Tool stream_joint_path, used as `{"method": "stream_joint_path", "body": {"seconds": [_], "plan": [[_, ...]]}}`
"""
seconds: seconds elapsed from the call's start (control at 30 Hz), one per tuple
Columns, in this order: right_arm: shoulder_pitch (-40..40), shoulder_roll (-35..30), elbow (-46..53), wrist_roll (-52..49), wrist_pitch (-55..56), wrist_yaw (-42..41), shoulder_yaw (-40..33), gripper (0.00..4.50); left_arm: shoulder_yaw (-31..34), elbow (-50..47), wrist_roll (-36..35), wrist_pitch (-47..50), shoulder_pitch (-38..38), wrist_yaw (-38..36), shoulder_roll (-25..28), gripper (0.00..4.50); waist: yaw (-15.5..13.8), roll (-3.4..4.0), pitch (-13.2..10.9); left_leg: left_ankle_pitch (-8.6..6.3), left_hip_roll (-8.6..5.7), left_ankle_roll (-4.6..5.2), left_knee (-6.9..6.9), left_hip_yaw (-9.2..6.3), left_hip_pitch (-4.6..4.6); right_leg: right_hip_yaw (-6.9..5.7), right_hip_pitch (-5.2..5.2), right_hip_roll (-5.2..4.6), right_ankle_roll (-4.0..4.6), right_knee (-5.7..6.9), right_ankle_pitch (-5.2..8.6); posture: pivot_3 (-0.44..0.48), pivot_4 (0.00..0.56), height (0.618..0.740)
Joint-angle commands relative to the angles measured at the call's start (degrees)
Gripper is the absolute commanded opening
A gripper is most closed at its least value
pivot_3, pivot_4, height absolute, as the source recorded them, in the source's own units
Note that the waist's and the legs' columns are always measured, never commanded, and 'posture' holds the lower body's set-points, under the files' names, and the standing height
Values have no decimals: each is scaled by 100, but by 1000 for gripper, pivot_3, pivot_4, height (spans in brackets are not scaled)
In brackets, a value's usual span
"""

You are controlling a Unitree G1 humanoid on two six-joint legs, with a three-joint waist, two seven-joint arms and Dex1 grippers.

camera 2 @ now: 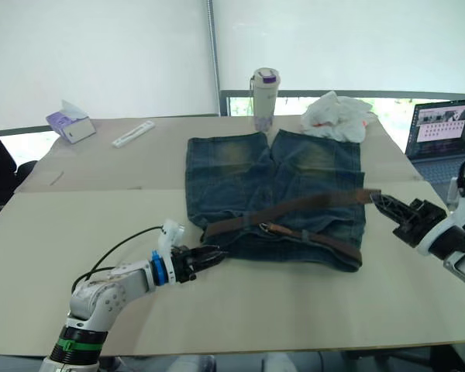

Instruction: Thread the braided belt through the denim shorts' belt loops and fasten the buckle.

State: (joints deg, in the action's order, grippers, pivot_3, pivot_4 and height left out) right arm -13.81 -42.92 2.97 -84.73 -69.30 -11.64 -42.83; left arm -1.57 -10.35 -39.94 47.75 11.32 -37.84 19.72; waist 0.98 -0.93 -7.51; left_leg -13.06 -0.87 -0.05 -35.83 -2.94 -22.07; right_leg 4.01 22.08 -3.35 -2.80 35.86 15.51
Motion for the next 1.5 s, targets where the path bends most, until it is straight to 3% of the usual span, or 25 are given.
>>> {"method": "stream_joint_path", "body": {"seconds": [0.03,0.2,0.3,0.5,0.73,0.97,1.07,1.17,1.2,1.47,1.5], "plan": [[-155,424,666,-965,203,514,561,0,470,-539,-1113,548,208,-466,134,2646,27,1,0,0,19,0,0,-2,-2,1,0,3,0,1,0,0,150,740],[-506,1300,1187,-1998,1030,1798,1611,0,1020,-695,-2905,1387,640,135,-181,2646,38,16,1,0,41,0,-6,-12,-1,3,4,12,-11,1,6,0,150,740],[-689,1756,1325,-2095,1493,2290,2130,0,1190,-411,-3465,1427,934,1219,-691,2646,3,32,13,0,39,0,-6,-17,-1,1,3,10,-7,-1,3,0,150,740],[-791,2021,1392,-1811,1898,2297,2611,0,1473,55,-4483,1153,1103,3172,-1556,2646,-19,29,14,0,25,0,-12,-25,-3,-2,2,-1,23,-1,-17,0,150,740],[-531,1964,1596,-1844,2013,2063,2782,0,1671,292,-5073,710,1053,3885,-1820,2646,-6,31,16,0,13,1,-10,-21,2,-3,3,8,27,2,-20,0,150,740],[-307,1841,1726,-1903,2037,1901,2923,0,1589,349,-5383,507,1211,3990,-1778,2646,-9,30,16,0,-3,1,-11,-18,1,-3,2,2,27,1,-19,0,150,740],[-275,1836,1742,-1880,2090,1920,2978,0,1514,350,-5385,466,1191,4012,-1774,1789,-8,30,16,0,-4,1,-10,-16,1,-4,2,3,27,1,-19,0,150,740],[-240,1820,1760,-1891,2119,1945,3016,0,1459,328,-5395,448,1165,3998,-1755,323,-6,30,15,0,-5,1,-10,-16,1,-3,2,2,27,1,-19,0,150,740],[-231,1813,1764,-1898,2127,1952,3029,0,1444,322,-5401,441,1159,3994,-1749,60,-7,30,15,0,-5,1,-10,-16,1,-4,2,2,27,0,-19,0,150,740],[-125,1583,1775,-1648,2112,1762,3087,0,1350,314,-5416,612,1111,3753,-1464,60,-5,30,15,0,-6,1,-10,-15,1,-4,2,2,27,0,-19,0,150,740],[-126,1517,1789,-1471,2131,1657,3066,376,1344,331,-5348,630,1100,3683,-1385,9,-2,30,15,0,-6,1,-10,-14,1,-4,2,2,27,0,-19,0,150,740]]}}
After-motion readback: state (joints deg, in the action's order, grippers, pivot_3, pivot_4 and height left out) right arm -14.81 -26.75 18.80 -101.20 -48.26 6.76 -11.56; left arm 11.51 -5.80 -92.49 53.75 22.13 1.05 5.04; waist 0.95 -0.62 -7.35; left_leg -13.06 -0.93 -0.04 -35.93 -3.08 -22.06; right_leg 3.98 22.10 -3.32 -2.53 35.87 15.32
